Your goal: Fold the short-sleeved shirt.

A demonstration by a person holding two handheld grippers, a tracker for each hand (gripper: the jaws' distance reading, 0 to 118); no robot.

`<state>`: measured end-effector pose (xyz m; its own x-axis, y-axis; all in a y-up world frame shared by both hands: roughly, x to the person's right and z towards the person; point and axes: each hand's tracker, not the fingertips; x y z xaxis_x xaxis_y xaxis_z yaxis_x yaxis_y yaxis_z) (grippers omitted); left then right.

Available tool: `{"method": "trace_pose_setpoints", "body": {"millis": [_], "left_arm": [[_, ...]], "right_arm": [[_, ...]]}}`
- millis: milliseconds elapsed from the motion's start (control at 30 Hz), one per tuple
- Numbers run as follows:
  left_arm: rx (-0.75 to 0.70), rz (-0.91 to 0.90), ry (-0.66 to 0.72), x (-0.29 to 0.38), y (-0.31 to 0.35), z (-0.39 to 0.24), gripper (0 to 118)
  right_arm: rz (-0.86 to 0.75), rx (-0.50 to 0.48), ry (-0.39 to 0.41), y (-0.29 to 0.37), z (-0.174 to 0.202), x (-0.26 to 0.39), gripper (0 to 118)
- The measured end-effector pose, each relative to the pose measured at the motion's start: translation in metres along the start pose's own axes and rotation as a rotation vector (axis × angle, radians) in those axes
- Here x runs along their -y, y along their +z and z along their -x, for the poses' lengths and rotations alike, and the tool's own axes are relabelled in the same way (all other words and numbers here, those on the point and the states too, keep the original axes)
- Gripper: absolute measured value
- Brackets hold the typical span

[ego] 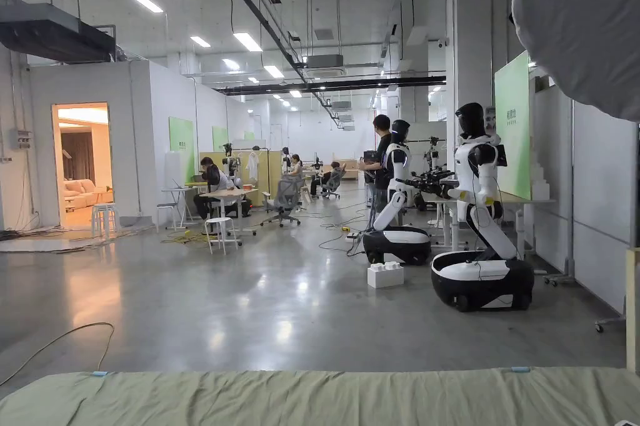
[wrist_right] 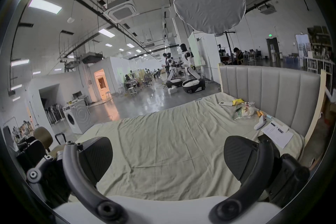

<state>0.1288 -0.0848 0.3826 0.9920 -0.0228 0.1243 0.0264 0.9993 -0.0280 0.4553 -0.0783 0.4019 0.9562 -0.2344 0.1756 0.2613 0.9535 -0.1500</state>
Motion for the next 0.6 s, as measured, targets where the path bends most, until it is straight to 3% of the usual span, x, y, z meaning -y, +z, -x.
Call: {"method": "trace_pose_setpoints", "body": {"millis": [133, 233, 333, 400, 600], "left_arm": [[0.007, -0.008, -0.007, 0.001, 0.001, -0.001, 118], [0.011, -0.033, -0.016, 0.001, 0.003, -0.001, 118], [0.011, -0.072, -0.002, 0.001, 0.005, -0.001, 118], [0.009, -0.091, 0.005, 0.002, 0.007, -0.002, 118], [0.015, -0.085, -0.045, 0.004, 0.004, -0.007, 118]], "right_arm": [[-0.015, 0.023, 0.021, -0.006, -0.003, 0.004, 118], [-0.129, -0.115, 0.099, -0.002, -0.013, 0.004, 118], [-0.229, -0.233, 0.068, 0.006, -0.018, -0.002, 118], [-0.173, -0.233, 0.046, 0.004, -0.018, -0.003, 118], [-0.225, -0.145, 0.225, 0.001, -0.007, 0.005, 118]]}}
